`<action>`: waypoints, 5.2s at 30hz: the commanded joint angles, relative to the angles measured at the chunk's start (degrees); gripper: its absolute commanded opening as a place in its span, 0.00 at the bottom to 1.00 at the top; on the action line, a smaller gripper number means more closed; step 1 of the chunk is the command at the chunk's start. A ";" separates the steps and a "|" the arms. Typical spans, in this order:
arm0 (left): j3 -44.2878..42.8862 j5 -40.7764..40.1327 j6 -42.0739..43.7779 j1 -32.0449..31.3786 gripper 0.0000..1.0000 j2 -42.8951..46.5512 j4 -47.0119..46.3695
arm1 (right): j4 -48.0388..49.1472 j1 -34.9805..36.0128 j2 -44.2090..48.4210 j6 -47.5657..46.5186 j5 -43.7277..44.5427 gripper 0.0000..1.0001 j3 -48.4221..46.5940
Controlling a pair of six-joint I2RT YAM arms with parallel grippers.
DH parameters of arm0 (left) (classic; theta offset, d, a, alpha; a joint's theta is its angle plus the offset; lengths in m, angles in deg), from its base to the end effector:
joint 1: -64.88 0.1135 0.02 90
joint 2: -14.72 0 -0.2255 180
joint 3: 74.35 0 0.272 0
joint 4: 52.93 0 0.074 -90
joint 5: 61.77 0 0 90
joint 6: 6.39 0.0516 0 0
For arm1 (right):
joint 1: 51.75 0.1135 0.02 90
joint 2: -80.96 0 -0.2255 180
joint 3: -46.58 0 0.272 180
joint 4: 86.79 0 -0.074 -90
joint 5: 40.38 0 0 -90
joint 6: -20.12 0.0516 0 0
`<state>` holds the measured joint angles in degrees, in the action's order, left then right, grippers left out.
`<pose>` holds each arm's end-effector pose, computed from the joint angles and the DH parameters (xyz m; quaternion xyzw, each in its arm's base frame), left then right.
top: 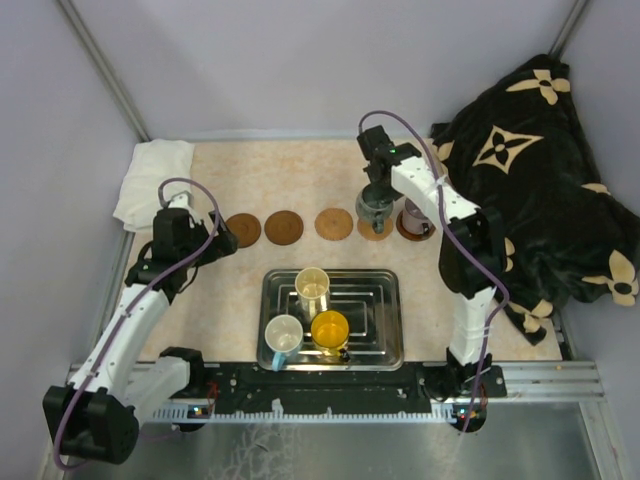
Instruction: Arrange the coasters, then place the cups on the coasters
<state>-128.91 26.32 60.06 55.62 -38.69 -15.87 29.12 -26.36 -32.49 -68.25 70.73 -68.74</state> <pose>0.2561 -0.0400 0.2264 -0.1183 0.8827 -0.1142 0.4403 0.4041 0.1712 0.2212 -0.1534 0.9429 -0.1178 0.2710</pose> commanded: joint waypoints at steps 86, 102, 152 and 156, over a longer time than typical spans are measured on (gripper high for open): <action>-0.19 -0.46 0.47 0.12 1.00 -2.10 -1.99 | 5.46 -2.62 -5.17 0.39 0.54 0.22 4.20; -0.19 -1.08 1.04 0.12 1.00 -2.21 -1.73 | 6.53 -2.62 -4.80 0.83 0.92 0.31 1.34; 0.25 -2.79 1.21 0.12 1.00 -1.19 -1.11 | 9.54 -1.04 -2.26 5.70 -3.63 0.00 4.69; 0.68 -2.85 1.23 0.12 1.00 -1.46 -1.52 | 9.27 -1.05 -2.41 6.21 -3.04 0.00 4.62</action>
<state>-128.89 23.94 60.54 55.62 -40.35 -16.22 37.25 -27.87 -33.67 -63.60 68.85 -62.58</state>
